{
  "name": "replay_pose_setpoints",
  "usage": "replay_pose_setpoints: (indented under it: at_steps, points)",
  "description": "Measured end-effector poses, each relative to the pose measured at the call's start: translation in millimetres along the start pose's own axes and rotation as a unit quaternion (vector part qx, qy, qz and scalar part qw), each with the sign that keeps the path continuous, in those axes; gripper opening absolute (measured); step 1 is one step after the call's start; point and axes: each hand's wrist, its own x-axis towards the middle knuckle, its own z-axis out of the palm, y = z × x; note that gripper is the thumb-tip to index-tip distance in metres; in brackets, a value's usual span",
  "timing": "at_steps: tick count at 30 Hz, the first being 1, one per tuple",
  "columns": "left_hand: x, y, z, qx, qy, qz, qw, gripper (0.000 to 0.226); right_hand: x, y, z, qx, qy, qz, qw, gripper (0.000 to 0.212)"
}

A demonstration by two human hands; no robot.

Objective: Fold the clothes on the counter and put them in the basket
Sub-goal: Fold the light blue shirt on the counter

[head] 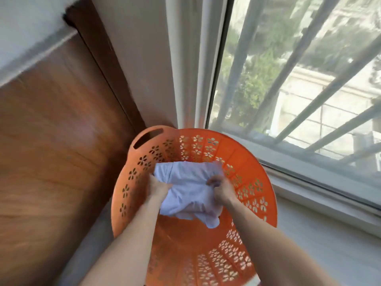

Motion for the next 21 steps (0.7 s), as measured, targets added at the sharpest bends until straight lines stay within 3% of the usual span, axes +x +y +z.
replay_pose_setpoints:
  at_steps: [3,5,7,10,16,21]
  points:
    - [27.9,-29.2,25.1,0.015,0.019,-0.011,1.000,0.080,41.8,35.7,30.2,-0.161,-0.040,0.006,0.986,0.047]
    - [43.1,-47.2,34.5,0.038,0.007,-0.016,0.999,0.074,55.8,45.3,39.0,-0.275,-0.107,-0.008,0.955,0.052]
    - [59.2,-58.7,41.2,0.077,-0.007,-0.012,0.997,0.073,58.6,42.1,40.9,-0.314,-0.190,-0.021,0.930,0.050]
    - [73.2,-57.4,42.0,0.101,-0.011,-0.025,0.994,0.067,55.0,30.8,36.7,-0.321,-0.247,-0.026,0.914,0.046]
    - [-6.4,15.4,13.1,0.116,-0.023,-0.050,0.992,0.087,0.4,-32.6,-21.3,-0.261,-0.212,-0.030,0.942,0.042]
    - [-123.5,129.5,-42.9,0.011,-0.132,0.016,0.991,0.048,-87.8,-138.1,-127.7,-0.175,-0.140,-0.061,0.973,0.032]
